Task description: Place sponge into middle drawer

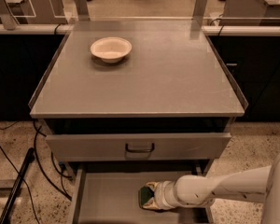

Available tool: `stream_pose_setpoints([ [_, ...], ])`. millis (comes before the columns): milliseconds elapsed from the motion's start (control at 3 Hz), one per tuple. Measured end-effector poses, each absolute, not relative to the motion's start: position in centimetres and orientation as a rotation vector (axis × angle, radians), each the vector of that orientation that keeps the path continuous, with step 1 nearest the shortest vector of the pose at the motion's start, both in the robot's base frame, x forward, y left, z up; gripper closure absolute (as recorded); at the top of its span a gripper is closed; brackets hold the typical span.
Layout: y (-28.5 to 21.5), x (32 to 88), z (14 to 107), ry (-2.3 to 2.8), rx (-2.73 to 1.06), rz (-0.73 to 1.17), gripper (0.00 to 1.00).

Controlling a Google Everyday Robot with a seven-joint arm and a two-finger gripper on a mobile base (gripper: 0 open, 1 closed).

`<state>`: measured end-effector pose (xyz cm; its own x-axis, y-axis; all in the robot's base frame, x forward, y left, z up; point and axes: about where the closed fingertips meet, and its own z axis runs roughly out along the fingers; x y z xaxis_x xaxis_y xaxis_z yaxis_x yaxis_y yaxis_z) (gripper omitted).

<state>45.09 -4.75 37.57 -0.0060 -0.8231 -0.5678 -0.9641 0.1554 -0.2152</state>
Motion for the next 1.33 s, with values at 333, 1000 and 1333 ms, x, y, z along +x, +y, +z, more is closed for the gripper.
stream_pose_setpoints([
  [333,-4.75,45.09,37.57,1.858,-1.698,0.315,0.5],
  [1000,-4.7,45.07,37.55,1.861,-1.699,0.313,0.0],
  [1333,-4.72,45.11,38.02,1.863,-1.689,0.315,0.0],
])
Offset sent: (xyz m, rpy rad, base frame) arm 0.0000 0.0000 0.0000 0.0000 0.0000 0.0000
